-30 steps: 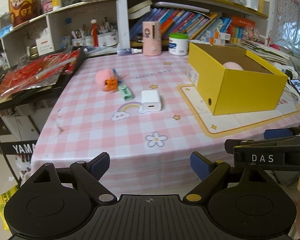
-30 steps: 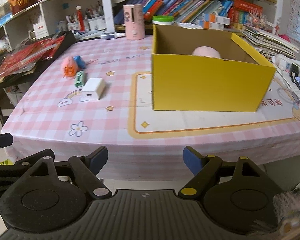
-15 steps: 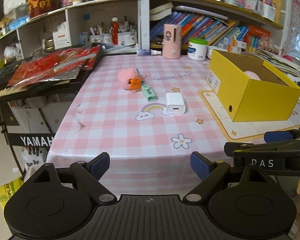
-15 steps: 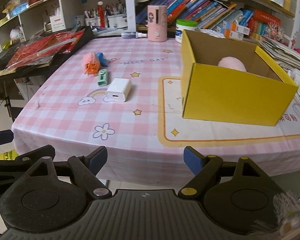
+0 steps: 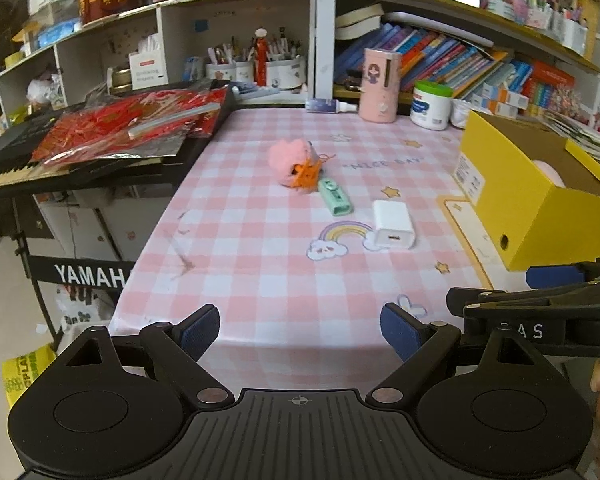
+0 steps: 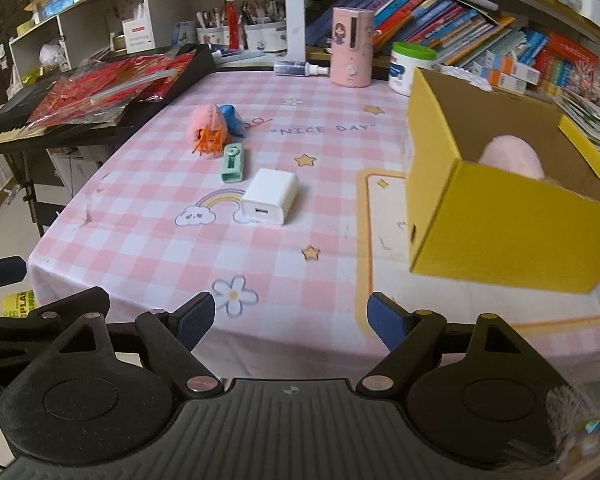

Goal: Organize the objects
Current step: 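Move both tools back toward the white charger and mint-green stapler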

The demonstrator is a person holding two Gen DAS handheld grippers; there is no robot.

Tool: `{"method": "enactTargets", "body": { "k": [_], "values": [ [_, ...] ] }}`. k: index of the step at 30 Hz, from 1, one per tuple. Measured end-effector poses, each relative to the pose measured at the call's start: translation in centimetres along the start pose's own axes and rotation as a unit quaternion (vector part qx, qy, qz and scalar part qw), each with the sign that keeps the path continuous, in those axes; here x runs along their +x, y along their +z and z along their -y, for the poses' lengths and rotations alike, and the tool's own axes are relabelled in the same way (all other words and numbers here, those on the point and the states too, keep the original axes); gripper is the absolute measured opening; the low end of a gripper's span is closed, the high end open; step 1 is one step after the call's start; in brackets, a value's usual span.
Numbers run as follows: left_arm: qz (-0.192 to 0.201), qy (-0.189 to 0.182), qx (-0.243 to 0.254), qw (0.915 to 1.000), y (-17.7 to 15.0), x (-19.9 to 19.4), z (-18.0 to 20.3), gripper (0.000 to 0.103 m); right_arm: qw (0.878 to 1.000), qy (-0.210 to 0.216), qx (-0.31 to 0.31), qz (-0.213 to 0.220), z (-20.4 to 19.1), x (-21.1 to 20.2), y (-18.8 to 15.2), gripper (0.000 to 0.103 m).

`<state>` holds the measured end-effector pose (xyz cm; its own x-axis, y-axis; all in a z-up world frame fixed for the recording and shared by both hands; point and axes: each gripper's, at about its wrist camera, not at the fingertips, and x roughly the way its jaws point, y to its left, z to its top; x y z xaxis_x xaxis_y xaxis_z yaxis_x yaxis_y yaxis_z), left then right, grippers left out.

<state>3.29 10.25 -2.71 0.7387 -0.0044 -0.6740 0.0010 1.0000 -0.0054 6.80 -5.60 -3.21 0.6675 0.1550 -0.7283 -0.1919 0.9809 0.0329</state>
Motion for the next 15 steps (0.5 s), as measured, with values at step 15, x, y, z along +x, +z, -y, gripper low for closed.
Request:
{"method": "enactTargets", "body": {
  "k": [15],
  "values": [
    [-0.014,0.017,-0.029,0.9993,4.0,5.4,-0.3,0.09,0.999,0.016,-0.024,-0.023,1.0,6.3,5.0,0.083]
  ]
}}
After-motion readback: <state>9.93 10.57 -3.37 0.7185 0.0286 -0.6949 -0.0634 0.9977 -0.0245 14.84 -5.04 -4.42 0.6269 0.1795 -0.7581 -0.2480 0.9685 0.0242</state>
